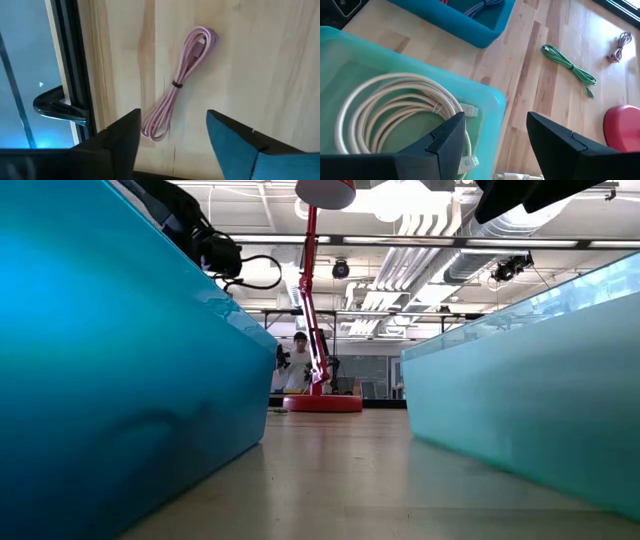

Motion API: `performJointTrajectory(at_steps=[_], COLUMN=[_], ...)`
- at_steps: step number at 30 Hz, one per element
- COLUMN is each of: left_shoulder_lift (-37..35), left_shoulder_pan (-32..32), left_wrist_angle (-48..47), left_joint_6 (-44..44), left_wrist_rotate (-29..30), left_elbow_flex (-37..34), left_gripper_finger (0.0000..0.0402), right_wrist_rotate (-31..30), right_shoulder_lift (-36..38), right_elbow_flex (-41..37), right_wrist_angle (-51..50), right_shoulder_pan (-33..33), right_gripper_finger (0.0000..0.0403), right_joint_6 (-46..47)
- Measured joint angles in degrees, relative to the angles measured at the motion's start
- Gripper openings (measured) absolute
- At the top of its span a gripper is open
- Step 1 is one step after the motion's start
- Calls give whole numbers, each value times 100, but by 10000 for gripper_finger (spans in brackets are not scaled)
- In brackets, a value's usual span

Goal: Pick & Place USB Port
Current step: Put the pink charger cable into the blue bin

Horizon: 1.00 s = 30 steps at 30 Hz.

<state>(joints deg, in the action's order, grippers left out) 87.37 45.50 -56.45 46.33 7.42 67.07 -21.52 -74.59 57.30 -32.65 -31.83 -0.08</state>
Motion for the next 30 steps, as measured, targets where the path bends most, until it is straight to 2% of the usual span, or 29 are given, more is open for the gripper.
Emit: performJointTrajectory(at_steps=[5,9,22,30], left_shoulder_lift=[0,2,2,4], left_shoulder_pan=[-11,-11,-11,-11], left_wrist_angle=[172,427,1586,2010], left_joint_6=[145,146,287,492], left_wrist_rotate=[-48,-61,-83,87], left_elbow_flex=[-254,-537,-1356,-1448], left_gripper_finger=[174,161,159,159], right_wrist_rotate=[-57,35,308,548], right_shoulder_lift=[0,0,-2,-2], right_elbow_flex=[0,0,0,-2], right_wrist_angle=[36,35,35,36], right_shoulder_pan=[9,116,377,472], right_gripper_finger=[204,204,204,204], right_joint_6=[0,5,7,4])
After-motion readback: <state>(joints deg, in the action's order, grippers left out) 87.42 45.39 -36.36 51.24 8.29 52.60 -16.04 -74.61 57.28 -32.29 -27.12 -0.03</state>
